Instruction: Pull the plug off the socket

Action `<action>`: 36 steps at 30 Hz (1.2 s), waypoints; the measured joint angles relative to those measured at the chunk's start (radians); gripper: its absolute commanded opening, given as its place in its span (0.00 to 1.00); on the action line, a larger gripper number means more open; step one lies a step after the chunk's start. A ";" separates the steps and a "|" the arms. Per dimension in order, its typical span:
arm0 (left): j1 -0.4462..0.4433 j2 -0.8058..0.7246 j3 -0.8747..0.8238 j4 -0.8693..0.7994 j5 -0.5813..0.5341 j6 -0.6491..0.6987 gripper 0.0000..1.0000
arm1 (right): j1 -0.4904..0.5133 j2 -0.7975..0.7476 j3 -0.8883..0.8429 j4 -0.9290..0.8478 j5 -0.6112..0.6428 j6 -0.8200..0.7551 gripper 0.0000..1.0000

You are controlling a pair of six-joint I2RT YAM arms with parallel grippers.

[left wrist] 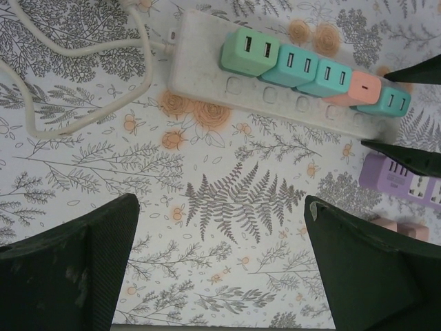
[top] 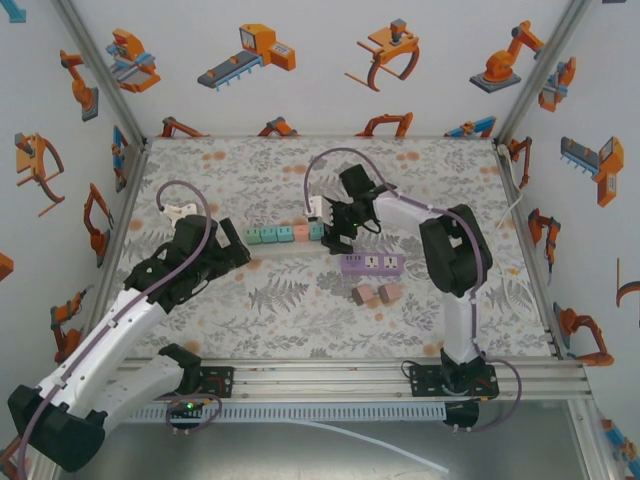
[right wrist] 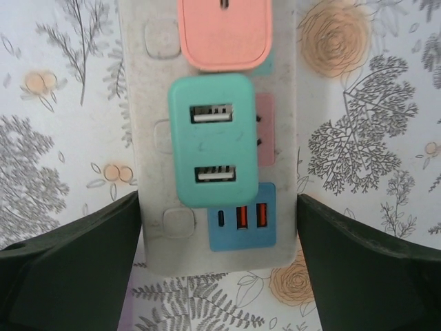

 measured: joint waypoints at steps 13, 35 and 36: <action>0.095 0.148 0.000 0.101 0.074 0.000 0.97 | 0.001 -0.398 -0.343 0.640 -0.031 0.558 0.80; 0.249 0.421 0.054 0.169 0.176 -0.008 0.78 | 0.168 -0.190 0.252 -0.221 0.672 1.430 0.77; 0.249 0.430 0.054 0.171 0.176 -0.008 0.77 | 0.185 -0.163 0.274 -0.249 0.695 1.452 0.77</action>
